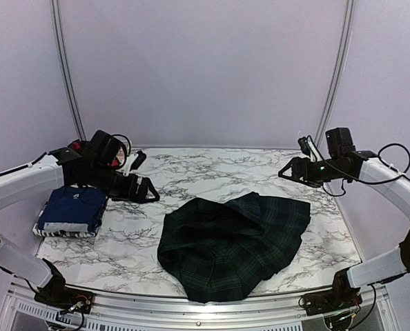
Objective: Fold and stack the mixed laundry pile
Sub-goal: Place the crumpled skirt at the center of the board, then pick up the crumpled skirt from the center of the board.
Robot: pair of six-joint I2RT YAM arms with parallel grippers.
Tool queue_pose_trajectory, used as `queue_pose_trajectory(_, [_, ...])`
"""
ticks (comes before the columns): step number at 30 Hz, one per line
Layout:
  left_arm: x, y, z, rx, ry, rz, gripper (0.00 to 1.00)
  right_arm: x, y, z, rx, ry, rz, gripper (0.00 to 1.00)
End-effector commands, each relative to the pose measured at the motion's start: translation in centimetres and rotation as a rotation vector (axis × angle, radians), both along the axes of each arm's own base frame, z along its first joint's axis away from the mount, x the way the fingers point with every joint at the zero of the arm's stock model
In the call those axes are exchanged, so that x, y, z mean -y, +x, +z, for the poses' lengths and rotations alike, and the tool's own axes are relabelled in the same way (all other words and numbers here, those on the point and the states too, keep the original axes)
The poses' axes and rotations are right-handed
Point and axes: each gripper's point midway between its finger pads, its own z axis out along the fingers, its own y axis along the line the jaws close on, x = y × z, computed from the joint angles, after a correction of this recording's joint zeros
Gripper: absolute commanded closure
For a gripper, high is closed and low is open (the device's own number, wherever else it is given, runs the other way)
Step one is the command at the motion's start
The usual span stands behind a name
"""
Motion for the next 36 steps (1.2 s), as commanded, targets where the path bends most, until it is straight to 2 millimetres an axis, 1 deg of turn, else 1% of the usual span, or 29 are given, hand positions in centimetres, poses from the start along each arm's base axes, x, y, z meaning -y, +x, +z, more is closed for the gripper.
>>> queue_pose_trajectory(1, [2.1, -2.1, -2.2, 0.018, 0.025, -0.100, 0.01, -4.0, -1.8, -3.8, -0.141, -0.045, 0.147, 0.11])
queue_pose_trajectory(4, [2.2, -2.4, -4.4, -0.021, 0.011, -0.071, 0.03, -6.6, -3.1, -6.4, -0.219, -0.081, 0.221, 0.18])
queue_pose_trajectory(6, [2.1, -2.3, -5.7, -0.043, 0.019, -0.045, 0.09, -7.9, -4.1, -7.8, -0.257, -0.106, 0.255, 0.22])
queue_pose_trajectory(9, [2.0, -2.0, -7.9, -0.092, 0.048, -0.014, 0.17, -9.3, -5.4, -10.0, -0.302, -0.168, 0.293, 0.25])
queue_pose_trajectory(11, [2.1, -1.8, -8.7, -0.115, 0.059, -0.004, 0.20, -9.9, -6.0, -11.5, -0.334, -0.214, 0.314, 0.27])
queue_pose_trajectory(14, [2.3, -1.4, -9.2, -0.123, 0.066, 0.007, 0.20, -9.8, -6.2, -13.2, -0.357, -0.316, 0.307, 0.28])
queue_pose_trajectory(17, [2.4, -0.9, -9.2, -0.116, 0.074, 0.016, 0.19, -9.0, -6.1, -14.5, -0.370, -0.435, 0.278, 0.23])
queue_pose_trajectory(19, [2.4, -0.7, -9.3, -0.116, 0.078, 0.018, 0.18, -8.3, -6.1, -15.4, -0.382, -0.506, 0.252, 0.22])
queue_pose_trajectory(20, [2.4, -0.6, -9.5, -0.116, 0.083, 0.020, 0.18, -7.9, -6.0, -15.7, -0.393, -0.526, 0.240, 0.25])
queue_pose_trajectory(21, [2.3, -0.5, -9.7, -0.113, 0.094, 0.024, 0.18, -7.7, -5.9, -16.0, -0.398, -0.539, 0.229, 0.32])
queue_pose_trajectory(22, [2.1, -0.4, -9.9, -0.105, 0.104, 0.026, 0.18, -7.5, -5.8, -16.1, -0.403, -0.548, 0.220, 0.41])
queue_pose_trajectory(24, [2.1, -0.1, -10.1, -0.097, 0.115, 0.024, 0.18, -7.0, -5.3, -15.9, -0.399, -0.582, 0.190, 0.66])
queue_pose_trajectory(25, [2.3, 0.1, -10.5, -0.100, 0.121, 0.020, 0.19, -6.8, -4.9, -15.5, -0.388, -0.586, 0.174, 0.80])
queue_pose_trajectory(26, [2.5, 0.2, -10.7, -0.101, 0.121, 0.017, 0.20, -6.7, -4.4, -14.8, -0.375, -0.582, 0.161, 0.88])
queue_pose_trajectory(28, [3.0, 0.5, -11.2, -0.111, 0.113, 0.005, 0.23, -6.5, -3.4, -13.0, -0.338, -0.561, 0.133, 1.00])
queue_pose_trajectory(32, [4.4, 0.8, -12.0, -0.127, 0.073, -0.028, 0.28, -5.7, -1.7, -9.7, -0.288, -0.504, 0.078, 1.00])
queue_pose_trajectory(36, [5.6, 1.5, -11.7, -0.118, 0.008, -0.029, 0.27, -5.3, -0.2, -6.7, -0.239, -0.429, 0.044, 1.00])
